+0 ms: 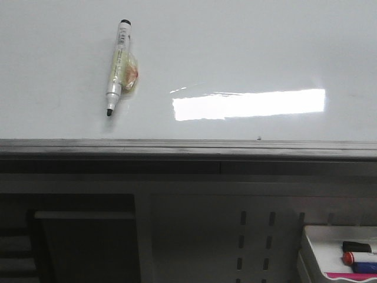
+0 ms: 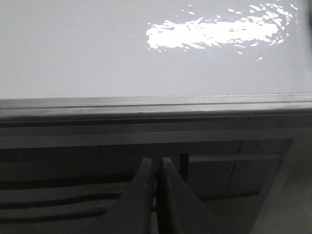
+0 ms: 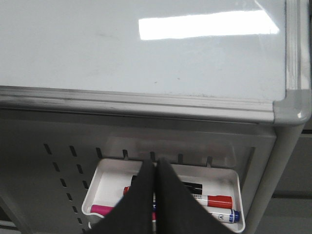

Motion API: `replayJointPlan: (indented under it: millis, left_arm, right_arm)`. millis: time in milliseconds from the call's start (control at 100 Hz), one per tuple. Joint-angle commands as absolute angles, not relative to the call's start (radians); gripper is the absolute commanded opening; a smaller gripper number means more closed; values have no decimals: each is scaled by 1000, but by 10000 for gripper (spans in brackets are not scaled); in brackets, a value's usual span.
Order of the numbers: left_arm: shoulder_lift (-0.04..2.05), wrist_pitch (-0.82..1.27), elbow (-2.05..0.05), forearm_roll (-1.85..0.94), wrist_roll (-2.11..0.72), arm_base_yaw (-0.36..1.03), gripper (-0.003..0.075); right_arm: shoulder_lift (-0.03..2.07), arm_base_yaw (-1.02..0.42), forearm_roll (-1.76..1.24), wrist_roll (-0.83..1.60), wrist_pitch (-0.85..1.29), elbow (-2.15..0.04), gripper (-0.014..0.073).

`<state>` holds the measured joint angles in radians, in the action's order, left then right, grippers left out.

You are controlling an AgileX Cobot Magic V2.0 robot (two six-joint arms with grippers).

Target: Write number 4 on whiteboard

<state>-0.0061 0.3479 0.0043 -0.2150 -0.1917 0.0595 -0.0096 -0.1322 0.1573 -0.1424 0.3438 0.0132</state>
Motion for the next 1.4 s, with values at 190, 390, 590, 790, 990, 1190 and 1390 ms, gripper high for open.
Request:
replayJointPlan:
  millis: [190,390,590,790,990,1190,1390]
  left_arm:
    - [-30,303,39,-226,-185,58,-20]
    - [-30,303,39,-226,-185,58,-20]
    - [-30,303,39,-226,-185,58,-20]
    - [-30,303,39,-226,-185,58,-20]
    - [-30,303,39,-226,-185,58,-20]
    - [-30,278,39,-274,-185,58,-20]
    - [-30,140,39,-766,-194,58,-20]
  right_arm:
    - [-26,-127,163,-138,323,33,-64]
    - [-26,-127,163,-138,323,33,-64]
    - [-26,-127,165,-138,323,33,-64]
    - [-26,-127,251,-138,273,33,-64]
    - [-26,-127,344,-138,-9,33,-64]
    - [-26,-127,223,-138,-204,33,-64]
    - [-26,-127,-26,-138,-130,31,-64]
